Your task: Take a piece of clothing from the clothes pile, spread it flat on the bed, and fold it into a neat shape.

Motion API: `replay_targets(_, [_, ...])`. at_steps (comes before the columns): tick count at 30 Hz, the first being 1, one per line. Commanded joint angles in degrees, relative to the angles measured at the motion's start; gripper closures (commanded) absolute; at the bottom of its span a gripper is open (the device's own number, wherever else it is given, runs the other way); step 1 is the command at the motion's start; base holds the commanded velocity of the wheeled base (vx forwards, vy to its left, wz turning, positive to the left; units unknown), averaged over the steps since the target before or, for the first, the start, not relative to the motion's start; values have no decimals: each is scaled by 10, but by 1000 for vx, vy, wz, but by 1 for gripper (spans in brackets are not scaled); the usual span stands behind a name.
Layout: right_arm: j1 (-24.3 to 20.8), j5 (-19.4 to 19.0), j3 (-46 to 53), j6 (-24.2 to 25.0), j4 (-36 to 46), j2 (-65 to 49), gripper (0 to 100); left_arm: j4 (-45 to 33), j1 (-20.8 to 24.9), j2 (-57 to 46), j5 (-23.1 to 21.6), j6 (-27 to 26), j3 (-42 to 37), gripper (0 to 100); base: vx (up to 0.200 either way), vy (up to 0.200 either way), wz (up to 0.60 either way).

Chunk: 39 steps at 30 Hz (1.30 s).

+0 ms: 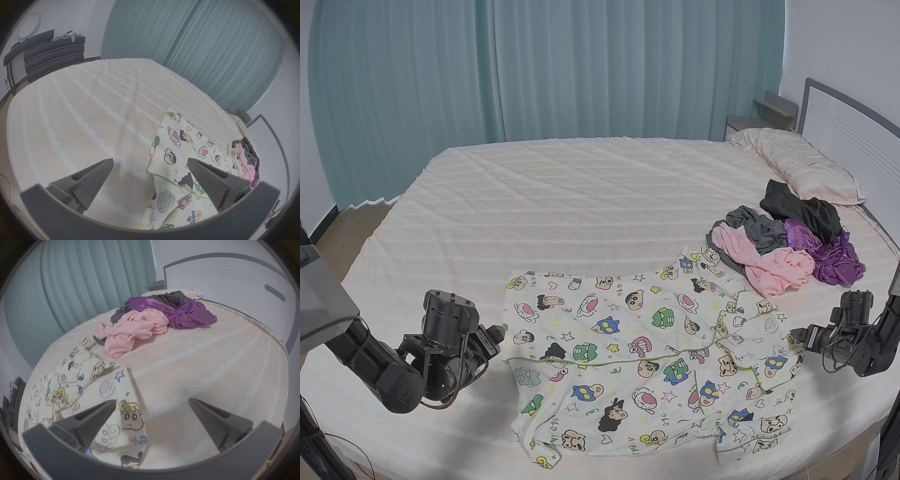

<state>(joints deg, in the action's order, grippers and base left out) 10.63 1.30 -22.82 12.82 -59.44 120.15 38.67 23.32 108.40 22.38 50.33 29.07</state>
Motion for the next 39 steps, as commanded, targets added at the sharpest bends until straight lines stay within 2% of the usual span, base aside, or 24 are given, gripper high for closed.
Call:
replay_targets(1, [0,-1,5,14,-7,-11,0,0,0,1,0,0,-2,0,0,0,0])
replay_targets(7, [-7,-2,12,72,-5,-52,0,-1,6,-14,-1,0,-20,0,0,0,0])
replay_targets(13, [-25,-2,43,119,-6,-84,0,0,40,-22,-6,0,-65,0,0,0,0])
replay_targets(18, [-51,-2,75,163,-7,-120,0,0,65,-22,-42,32,-89,0,0,0,0])
replay_targets(20, [-69,-2,88,192,-7,-129,0,-1,67,-24,-86,56,-89,0,0,0,0])
replay_targets(23, [-79,-2,95,213,-7,-129,0,-2,67,-24,-111,64,-90,0,0,0,0])
replay_targets(24, [-87,-2,104,233,-8,-129,0,-3,68,-23,-125,78,-90,0,0,0,0])
replay_targets(31, [-99,-9,124,262,-10,-129,0,-3,90,-28,-167,92,-116,0,0,0,0])
replay_targets(39, [-110,-17,142,260,-19,-131,0,-3,111,-41,-168,94,-133,0,0,0,0])
